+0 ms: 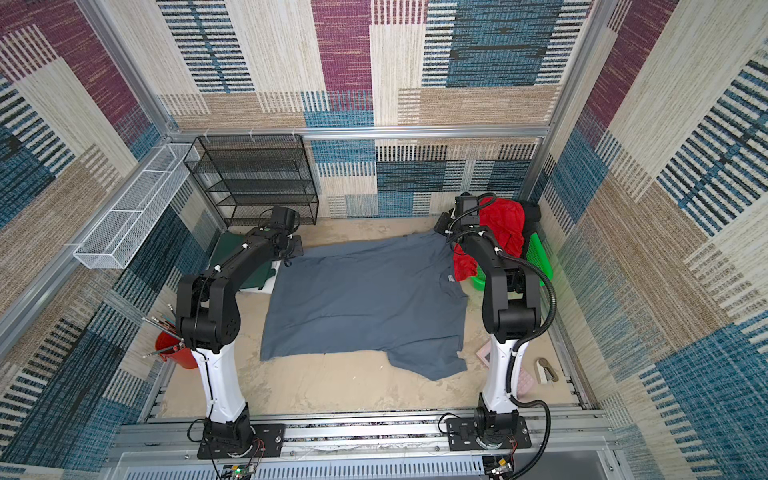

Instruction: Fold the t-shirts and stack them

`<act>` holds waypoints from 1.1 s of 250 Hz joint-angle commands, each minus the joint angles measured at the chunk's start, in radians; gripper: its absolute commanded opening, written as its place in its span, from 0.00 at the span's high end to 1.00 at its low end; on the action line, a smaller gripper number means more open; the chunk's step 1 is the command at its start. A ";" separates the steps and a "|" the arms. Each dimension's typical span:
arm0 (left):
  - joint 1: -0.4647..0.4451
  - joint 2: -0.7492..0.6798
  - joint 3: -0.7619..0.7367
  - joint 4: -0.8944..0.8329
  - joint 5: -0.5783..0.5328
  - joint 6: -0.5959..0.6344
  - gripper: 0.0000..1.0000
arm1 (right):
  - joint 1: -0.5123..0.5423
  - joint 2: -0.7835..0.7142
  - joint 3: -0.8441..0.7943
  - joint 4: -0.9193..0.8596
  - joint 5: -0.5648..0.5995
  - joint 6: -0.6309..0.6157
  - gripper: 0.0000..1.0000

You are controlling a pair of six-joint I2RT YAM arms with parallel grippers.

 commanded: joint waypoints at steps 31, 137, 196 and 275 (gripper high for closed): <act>0.006 -0.112 -0.194 0.147 0.023 -0.104 1.00 | -0.001 -0.124 -0.189 0.175 0.004 0.015 1.00; 0.070 -0.119 -0.290 0.186 0.021 -0.151 1.00 | -0.037 -0.263 -0.524 0.447 -0.043 0.064 1.00; 0.085 -0.131 -0.325 0.198 0.030 -0.160 1.00 | -0.061 -0.266 -0.557 0.468 -0.061 0.080 1.00; 0.085 -0.186 -0.453 0.282 0.095 -0.190 1.00 | -0.062 -0.304 -0.626 0.481 -0.091 0.083 1.00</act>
